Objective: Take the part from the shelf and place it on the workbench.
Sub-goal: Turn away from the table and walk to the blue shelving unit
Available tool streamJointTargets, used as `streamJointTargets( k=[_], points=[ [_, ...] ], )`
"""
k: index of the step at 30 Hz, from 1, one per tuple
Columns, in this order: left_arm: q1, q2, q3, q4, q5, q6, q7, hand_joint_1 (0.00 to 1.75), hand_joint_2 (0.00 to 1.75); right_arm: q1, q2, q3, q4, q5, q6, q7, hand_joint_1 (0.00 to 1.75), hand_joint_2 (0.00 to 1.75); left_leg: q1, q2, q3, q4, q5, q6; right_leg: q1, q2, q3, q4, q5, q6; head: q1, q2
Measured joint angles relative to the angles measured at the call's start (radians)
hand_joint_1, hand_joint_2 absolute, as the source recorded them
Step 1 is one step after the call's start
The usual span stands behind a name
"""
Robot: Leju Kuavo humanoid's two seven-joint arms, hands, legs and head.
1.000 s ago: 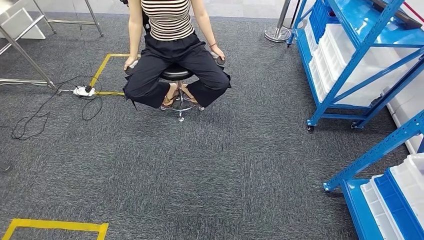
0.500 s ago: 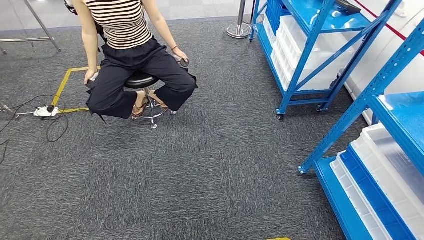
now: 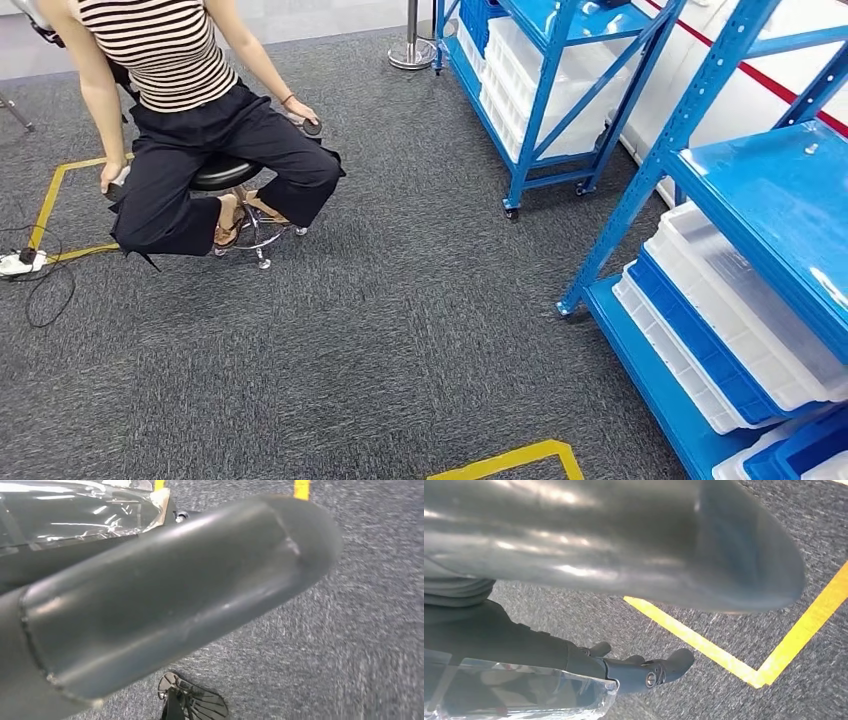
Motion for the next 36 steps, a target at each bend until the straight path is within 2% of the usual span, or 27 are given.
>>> streamJointTargets(
  k=[1,3,4,5,6,8,9,10,11,12,14,15,16,17,19,21,23,25,26,27,28,29,30,31,32,34,36],
  points=[
    [-0.001,0.0,0.0,0.0,0.0,0.001,0.0,0.0,0.0,-0.001,0.0,0.0,0.0,0.001,0.0,0.0,0.0,0.0,-0.002,0.008,0.001,0.002,-0.003,-0.006,0.003,-0.008,0.01,-0.021,0.004,-0.006,0.0,0.0],
    [-0.004,-0.001,0.001,0.0,0.001,0.003,0.0,0.0,0.0,0.0,0.0,0.0,-0.001,0.002,0.001,0.0,0.0,0.0,0.0,0.02,0.006,0.002,-0.005,-0.019,0.006,0.01,0.008,-0.024,0.006,-0.022,-0.002,0.0],
    [-0.005,-0.001,0.001,0.0,0.001,0.003,0.0,0.0,0.0,0.0,0.0,0.0,-0.001,0.003,0.001,0.0,0.0,0.0,0.004,0.014,0.006,0.007,-0.011,-0.025,0.005,0.019,0.008,-0.025,0.009,-0.029,-0.002,0.0],
    [-0.006,-0.002,0.001,0.0,0.001,0.004,-0.001,0.0,0.0,0.0,0.0,0.0,-0.001,0.003,0.001,0.0,0.0,0.0,0.007,-0.003,0.0,0.025,-0.027,-0.031,0.003,0.028,0.009,-0.027,0.012,-0.036,-0.005,0.0],
    [-0.005,-0.002,0.001,-0.001,0.001,0.005,-0.001,0.0,0.0,-0.001,0.0,0.0,-0.001,0.004,0.001,0.0,0.0,0.0,0.009,-0.026,-0.015,0.063,-0.055,-0.036,0.001,0.037,0.011,-0.029,0.015,-0.042,-0.008,0.0],
    [-0.003,-0.003,0.001,-0.001,0.001,0.005,-0.001,0.0,0.0,-0.002,-0.001,0.0,-0.002,0.004,0.001,0.001,0.0,0.0,0.012,-0.07,-0.072,0.192,-0.125,-0.041,0.003,0.055,0.009,-0.028,0.019,-0.049,-0.013,0.0],
    [-0.001,-0.003,0.001,-0.001,0.0,0.005,-0.001,0.0,0.0,-0.002,-0.001,0.0,-0.002,0.004,0.001,0.002,0.0,0.0,0.012,-0.078,-0.102,0.255,-0.148,-0.042,0.005,0.066,0.008,-0.028,0.019,-0.05,-0.013,0.0],
    [0.0,-0.003,0.001,-0.001,0.0,0.004,-0.001,0.0,0.0,-0.002,-0.001,0.0,-0.002,0.004,0.001,0.003,0.0,0.0,0.012,-0.081,-0.123,0.291,-0.153,-0.041,0.007,0.078,0.009,-0.028,0.02,-0.051,-0.014,0.0],
    [0.0,-0.003,0.002,-0.001,-0.001,0.004,-0.001,0.0,0.0,-0.001,-0.001,0.0,-0.001,0.004,0.001,0.003,0.0,0.0,0.012,-0.084,-0.125,0.289,-0.137,-0.038,0.008,0.09,0.009,-0.028,0.02,-0.051,-0.014,0.0],
    [0.0,-0.003,0.002,-0.001,-0.002,0.003,-0.001,0.0,0.0,0.0,-0.001,0.0,-0.002,0.004,0.001,0.003,0.0,0.0,0.012,-0.087,-0.109,0.248,-0.104,-0.034,0.009,0.103,0.011,-0.028,0.02,-0.05,-0.014,0.0],
    [0.0,-0.002,0.002,-0.001,-0.004,0.0,-0.002,0.0,0.0,-0.001,0.0,0.0,-0.002,0.003,0.0,0.004,0.0,0.0,0.012,-0.121,-0.047,0.111,-0.032,-0.024,0.011,0.125,0.013,-0.027,0.02,-0.049,-0.014,0.0],
    [0.0,-0.002,0.002,-0.001,-0.006,-0.002,-0.002,0.0,0.0,-0.002,0.001,0.0,-0.002,0.002,0.0,0.004,0.0,0.0,0.011,-0.137,-0.023,0.058,-0.012,-0.02,0.013,0.135,0.012,-0.026,0.021,-0.048,-0.013,0.0],
    [0.0,-0.001,0.001,-0.001,-0.008,-0.003,-0.002,0.0,0.0,-0.003,0.001,0.0,-0.002,0.002,0.0,0.005,0.0,0.0,0.01,-0.149,-0.01,0.027,-0.004,-0.017,0.014,0.144,0.009,-0.025,0.022,-0.045,-0.013,0.0],
    [-0.001,-0.001,0.001,-0.001,-0.01,-0.004,-0.002,0.0,0.0,-0.003,0.002,0.0,-0.002,0.001,0.0,0.005,0.0,0.0,0.007,-0.15,-0.007,0.017,-0.004,-0.014,0.014,0.153,0.004,-0.025,0.025,-0.041,-0.012,0.0],
    [-0.002,-0.001,0.001,-0.001,-0.011,-0.004,-0.002,0.0,0.0,0.001,0.002,0.0,-0.002,0.0,0.0,0.006,0.0,0.0,0.006,-0.127,-0.007,0.009,0.004,-0.005,0.01,0.163,-0.008,-0.023,0.028,-0.031,-0.012,0.0],
    [-0.002,-0.002,0.001,-0.001,-0.012,-0.005,-0.002,0.0,0.0,0.002,0.002,0.0,-0.002,-0.002,-0.001,0.006,0.0,0.0,0.009,-0.104,-0.007,-0.003,0.013,0.009,0.011,0.129,-0.038,0.023,0.0,-0.03,-0.007,0.0],
    [-0.001,-0.002,0.002,-0.001,-0.013,-0.006,-0.003,0.0,0.0,0.0,0.002,0.0,-0.002,-0.005,-0.001,0.006,0.0,0.0,0.008,-0.078,-0.01,-0.007,0.017,0.016,0.011,0.082,-0.099,0.15,-0.063,-0.037,-0.001,0.0],
    [0.001,-0.001,0.002,-0.001,-0.013,-0.006,-0.003,0.0,0.0,0.0,0.002,0.0,-0.002,-0.006,-0.001,0.006,0.0,0.0,0.006,-0.051,-0.013,-0.006,0.017,0.017,0.007,0.067,-0.152,0.268,-0.109,-0.032,0.002,0.0],
    [0.001,-0.001,0.002,-0.001,-0.013,-0.007,-0.003,0.0,0.0,0.001,0.002,0.0,-0.002,-0.006,-0.001,0.006,0.0,0.0,0.007,-0.039,-0.014,-0.006,0.016,0.017,0.005,0.064,-0.153,0.279,-0.109,-0.024,0.002,0.0],
    [0.001,-0.002,0.002,-0.001,-0.013,-0.007,-0.003,0.0,0.0,0.003,0.002,0.0,-0.002,-0.006,-0.001,0.006,0.0,0.0,0.007,-0.028,-0.014,-0.005,0.016,0.015,0.002,0.059,-0.133,0.249,-0.095,-0.013,0.002,0.0],
    [0.0,-0.002,0.002,-0.001,-0.013,-0.008,-0.003,0.0,0.0,0.004,0.001,0.0,-0.002,-0.006,-0.001,0.006,0.0,0.0,0.008,-0.017,-0.013,-0.002,0.014,0.012,-0.001,0.047,-0.094,0.183,-0.07,-0.003,0.002,0.0],
    [0.0,-0.003,0.002,-0.001,-0.013,-0.008,-0.003,0.0,0.0,0.003,0.001,0.0,-0.002,-0.006,-0.001,0.006,0.0,0.0,0.005,-0.008,-0.013,0.002,0.01,0.007,-0.004,0.024,-0.049,0.104,-0.046,0.006,0.003,0.0],
    [0.0,-0.002,0.002,-0.001,-0.013,-0.008,-0.003,0.0,0.0,0.001,0.001,0.0,-0.002,-0.006,-0.001,0.006,0.0,0.0,0.003,0.001,-0.013,0.007,0.006,0.0,-0.005,0.006,-0.013,0.042,-0.027,0.008,0.004,0.0],
    [-0.001,-0.002,0.002,-0.002,-0.013,-0.008,-0.003,0.0,0.0,0.0,0.002,0.0,-0.002,-0.006,-0.001,0.005,0.0,0.0,0.0,0.009,-0.013,0.012,0.002,-0.006,-0.004,-0.007,0.008,0.002,-0.015,0.004,0.002,0.0],
    [-0.001,-0.001,0.002,-0.002,-0.013,-0.008,-0.003,0.0,0.0,-0.001,0.003,0.0,-0.002,-0.006,-0.001,0.005,0.0,0.0,-0.002,0.016,-0.012,0.015,0.0,-0.013,-0.002,-0.01,0.013,-0.013,-0.012,-0.002,0.001,0.0],
    [-0.004,0.0,0.002,-0.002,-0.013,-0.008,-0.003,0.0,0.0,0.0,0.003,-0.001,-0.002,-0.006,-0.001,0.003,0.0,0.0,0.004,0.025,-0.008,0.017,-0.004,-0.024,-0.001,0.011,0.008,-0.012,-0.009,-0.019,-0.004,0.0],
    [-0.005,0.0,0.002,-0.002,-0.012,-0.008,-0.004,0.0,0.0,0.001,0.002,-0.001,-0.003,-0.006,-0.001,0.002,0.0,0.0,0.011,-0.011,-0.018,0.047,-0.034,-0.037,-0.003,0.03,0.011,-0.014,-0.005,-0.032,-0.006,0.0]
  ],
)
